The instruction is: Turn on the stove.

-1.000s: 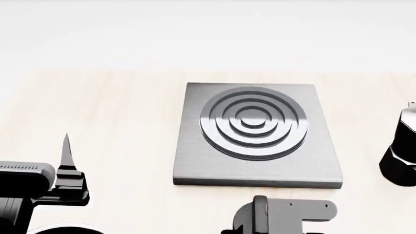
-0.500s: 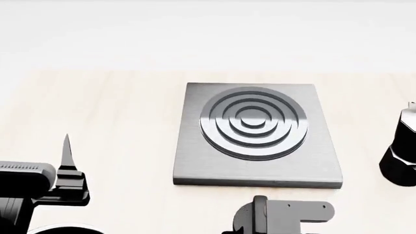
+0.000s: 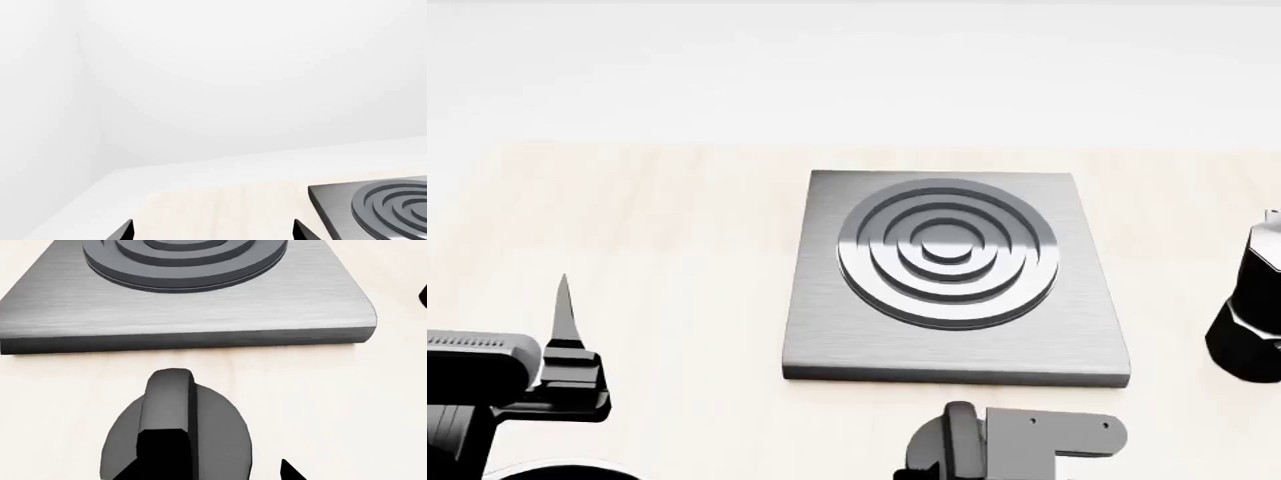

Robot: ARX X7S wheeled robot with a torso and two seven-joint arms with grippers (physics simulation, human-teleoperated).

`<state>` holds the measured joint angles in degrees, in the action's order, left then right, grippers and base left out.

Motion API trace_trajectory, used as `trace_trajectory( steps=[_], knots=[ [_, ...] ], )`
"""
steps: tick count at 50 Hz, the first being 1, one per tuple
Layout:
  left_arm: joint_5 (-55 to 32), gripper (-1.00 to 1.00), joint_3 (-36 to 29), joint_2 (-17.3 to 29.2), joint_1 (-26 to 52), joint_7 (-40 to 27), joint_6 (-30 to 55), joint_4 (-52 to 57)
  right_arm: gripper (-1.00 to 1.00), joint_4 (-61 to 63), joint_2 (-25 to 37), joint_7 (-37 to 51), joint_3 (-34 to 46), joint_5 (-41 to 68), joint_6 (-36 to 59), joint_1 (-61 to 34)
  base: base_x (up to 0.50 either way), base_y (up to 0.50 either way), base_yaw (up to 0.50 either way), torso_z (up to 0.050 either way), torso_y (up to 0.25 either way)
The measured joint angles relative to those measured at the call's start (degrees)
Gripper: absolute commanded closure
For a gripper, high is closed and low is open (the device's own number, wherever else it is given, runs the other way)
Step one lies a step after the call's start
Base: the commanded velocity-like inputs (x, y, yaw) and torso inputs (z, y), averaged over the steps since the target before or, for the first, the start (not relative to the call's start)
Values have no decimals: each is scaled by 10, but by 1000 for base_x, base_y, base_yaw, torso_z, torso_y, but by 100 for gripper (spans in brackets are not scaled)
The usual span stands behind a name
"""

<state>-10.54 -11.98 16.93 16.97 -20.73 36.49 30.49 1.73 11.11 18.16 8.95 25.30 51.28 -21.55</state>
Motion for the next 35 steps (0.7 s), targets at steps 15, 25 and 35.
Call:
trace_trajectory(
  steps=[15,25,35],
  knots=[
    [-3,-100,-1,2,1,-2,-1,-1,-100,6,6,11,-11,12,2,6,0,0,0,0,0],
    [-5,-100,-2,3,1,-4,0,0,-100,12,8,19,-16,23,3,11,0,0,0,0,0],
    [-6,-100,-3,4,1,-6,-1,-1,-100,18,12,27,-20,30,5,15,0,0,0,0,0]
  ],
)
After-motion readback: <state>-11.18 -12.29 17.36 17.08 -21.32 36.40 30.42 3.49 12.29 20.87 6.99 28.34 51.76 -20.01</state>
